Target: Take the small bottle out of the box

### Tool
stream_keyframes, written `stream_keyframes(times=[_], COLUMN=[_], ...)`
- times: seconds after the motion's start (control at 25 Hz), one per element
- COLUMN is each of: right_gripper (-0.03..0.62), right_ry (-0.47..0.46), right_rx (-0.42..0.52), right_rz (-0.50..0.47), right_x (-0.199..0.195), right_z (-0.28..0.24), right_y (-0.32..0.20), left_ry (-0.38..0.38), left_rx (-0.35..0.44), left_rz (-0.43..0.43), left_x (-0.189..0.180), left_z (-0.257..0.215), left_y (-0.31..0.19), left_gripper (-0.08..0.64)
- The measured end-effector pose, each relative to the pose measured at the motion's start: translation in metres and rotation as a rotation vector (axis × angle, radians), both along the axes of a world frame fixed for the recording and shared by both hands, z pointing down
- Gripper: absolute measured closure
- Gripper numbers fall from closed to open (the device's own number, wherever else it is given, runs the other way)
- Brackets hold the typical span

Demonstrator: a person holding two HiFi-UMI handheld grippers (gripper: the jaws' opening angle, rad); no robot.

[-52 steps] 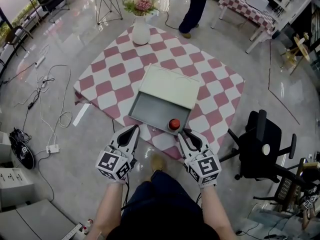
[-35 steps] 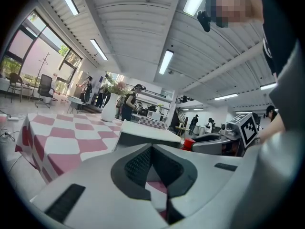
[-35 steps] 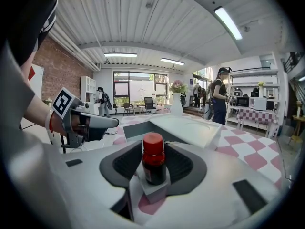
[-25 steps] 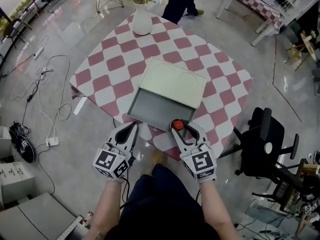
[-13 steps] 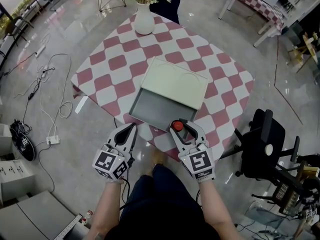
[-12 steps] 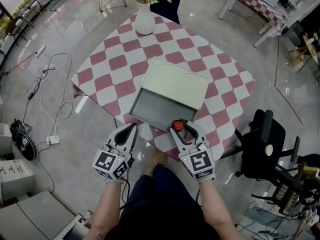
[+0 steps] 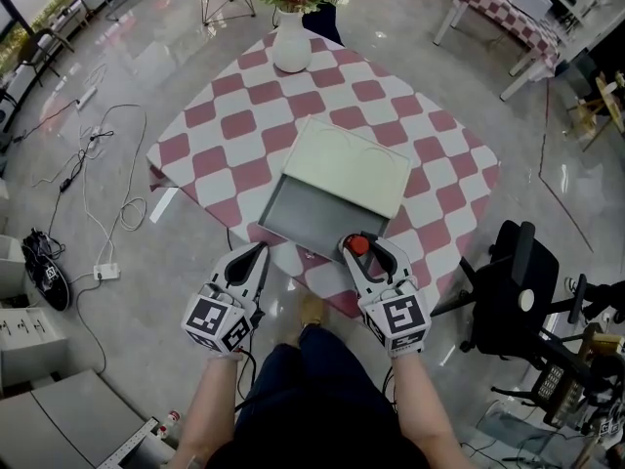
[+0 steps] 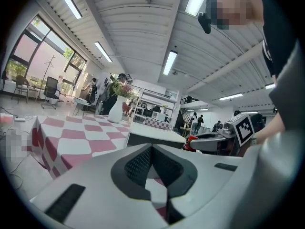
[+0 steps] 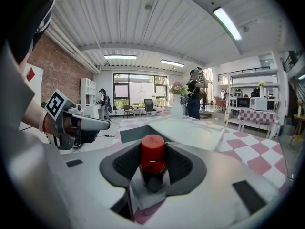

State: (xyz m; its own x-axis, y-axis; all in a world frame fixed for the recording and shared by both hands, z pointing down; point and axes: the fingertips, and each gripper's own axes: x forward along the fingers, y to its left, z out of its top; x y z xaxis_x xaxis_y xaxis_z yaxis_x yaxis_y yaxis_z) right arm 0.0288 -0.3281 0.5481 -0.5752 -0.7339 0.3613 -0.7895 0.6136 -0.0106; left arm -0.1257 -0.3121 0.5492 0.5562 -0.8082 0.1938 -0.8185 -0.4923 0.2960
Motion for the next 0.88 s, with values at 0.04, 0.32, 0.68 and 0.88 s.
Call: stream_keyframes(times=[0.04,0.32,0.68,0.88], right_gripper=[0.439,0.44,0.44,0.44], right_ry=[-0.007,-0.046,-0.084,-0.096], right_rx=[0.003,0.016,0.031,0.046], right_rz=[0.003,0.028,0.062,0.064], right_x=[0.0,0.005,0.012,0.01], right_z=[-0.002,-0.016,-0.036,-0.046], right_y=[-0.001,0.001,0.005,0.005], left_ry=[0.0,0.005,0.022,0.027], left_rx=[0.003,0.03,0.065,0.083], left_rz=[0.0,0.016,0.027,0.028], left_x=[0.0,0.006,0.012,0.012], left_z=[-0.001,-0.012,-0.036,-0.047], left_y=[0.0,0.0,0.0,-0.003], left_gripper=[0.548,0.548,0.548,0.548])
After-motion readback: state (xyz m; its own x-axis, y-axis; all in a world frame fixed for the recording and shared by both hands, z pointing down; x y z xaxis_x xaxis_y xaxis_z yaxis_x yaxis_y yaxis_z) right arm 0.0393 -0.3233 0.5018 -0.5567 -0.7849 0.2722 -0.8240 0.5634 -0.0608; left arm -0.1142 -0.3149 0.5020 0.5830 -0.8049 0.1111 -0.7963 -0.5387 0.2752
